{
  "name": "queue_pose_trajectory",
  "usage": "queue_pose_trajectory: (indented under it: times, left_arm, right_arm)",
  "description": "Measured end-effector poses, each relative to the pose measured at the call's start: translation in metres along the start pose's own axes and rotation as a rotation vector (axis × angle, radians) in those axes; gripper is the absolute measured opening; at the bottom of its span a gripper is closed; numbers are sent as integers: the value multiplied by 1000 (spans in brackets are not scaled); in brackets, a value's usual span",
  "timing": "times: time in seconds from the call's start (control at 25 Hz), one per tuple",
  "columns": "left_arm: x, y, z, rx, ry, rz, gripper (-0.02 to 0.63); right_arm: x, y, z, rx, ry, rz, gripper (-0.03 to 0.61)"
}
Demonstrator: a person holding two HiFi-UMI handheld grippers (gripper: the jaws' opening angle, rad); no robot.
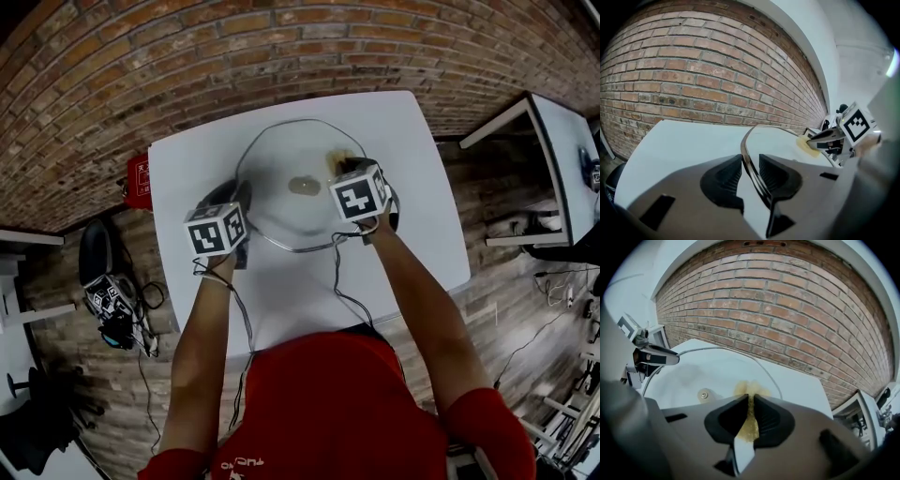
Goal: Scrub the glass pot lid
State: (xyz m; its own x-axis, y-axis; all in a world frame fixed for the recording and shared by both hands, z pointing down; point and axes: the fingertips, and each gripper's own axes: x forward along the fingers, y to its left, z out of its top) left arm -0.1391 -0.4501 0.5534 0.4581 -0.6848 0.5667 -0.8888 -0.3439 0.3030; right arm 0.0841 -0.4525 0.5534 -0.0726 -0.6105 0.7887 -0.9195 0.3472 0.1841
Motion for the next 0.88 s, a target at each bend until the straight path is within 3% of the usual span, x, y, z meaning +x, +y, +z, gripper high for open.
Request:
queue_pose_trajectory:
  times: [0.2,0.4,0.6,0.72,0.88]
  left_arm:
    - [-1,-1,-1,6,1,7,123]
    - [-2,-2,-1,11,-1,12,123]
    - [-2,-3,-2,14,2,20,123]
    - [-3,-4,-3,14,3,24,123]
    - [-3,-4,-3,20,2,26,123]
  right_arm:
    - [-18,10,2,31,-34,35,52]
    - [-52,91,19,-23,-82,203,52]
    - [-60,163,0,-62,-47,348,52]
    - [-60,175,-9,-74,-26,366,52]
    - [-56,160,-18,-83,-10,326,52]
